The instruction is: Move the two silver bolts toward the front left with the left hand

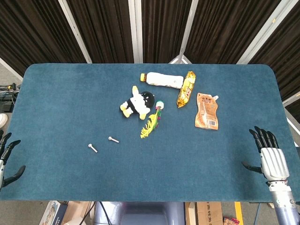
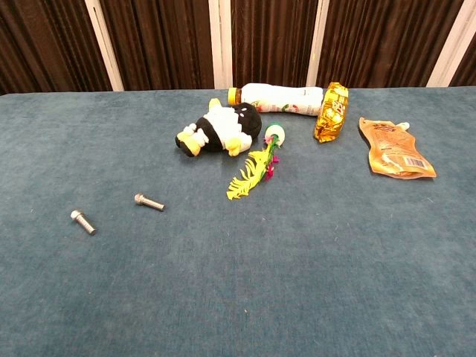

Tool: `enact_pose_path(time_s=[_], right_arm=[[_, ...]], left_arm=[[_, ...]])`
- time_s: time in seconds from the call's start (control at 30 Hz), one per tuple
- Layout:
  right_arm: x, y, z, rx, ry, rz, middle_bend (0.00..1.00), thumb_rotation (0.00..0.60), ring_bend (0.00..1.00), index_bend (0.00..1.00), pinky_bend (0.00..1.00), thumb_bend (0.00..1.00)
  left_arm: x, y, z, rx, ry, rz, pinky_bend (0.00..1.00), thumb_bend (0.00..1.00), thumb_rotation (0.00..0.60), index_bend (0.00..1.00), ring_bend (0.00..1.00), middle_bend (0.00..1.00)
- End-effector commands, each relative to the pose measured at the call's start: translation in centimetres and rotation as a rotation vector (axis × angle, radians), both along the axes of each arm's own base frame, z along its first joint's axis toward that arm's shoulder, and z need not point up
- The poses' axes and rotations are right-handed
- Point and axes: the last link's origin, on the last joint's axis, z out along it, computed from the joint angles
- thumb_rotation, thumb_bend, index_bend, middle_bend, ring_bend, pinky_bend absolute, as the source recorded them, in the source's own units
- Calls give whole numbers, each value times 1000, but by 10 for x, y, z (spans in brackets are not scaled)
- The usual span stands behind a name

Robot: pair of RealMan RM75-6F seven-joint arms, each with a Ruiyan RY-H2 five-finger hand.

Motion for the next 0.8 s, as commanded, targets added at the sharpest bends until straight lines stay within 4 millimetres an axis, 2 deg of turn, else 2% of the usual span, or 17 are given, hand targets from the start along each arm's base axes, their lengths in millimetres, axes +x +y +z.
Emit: enact_pose_path(time_s=[0.03,0.6,0.8], right_arm=[[0,0,0,1,-1,0,67,600,32,119,0,110],[2,3,-4,38,8,-5,67,600,31,119,0,110],[2,5,-1,43,-1,-10,68,600,31,119,0,109]], left_arm=[[0,0,-1,-3,-1,2,0,374,600,192,0,22],[-2,8,-10,-57,6,-26,0,372,600,225,0,18],[-2,12,-21,-67,53,-32,0,363,600,239,0,17]])
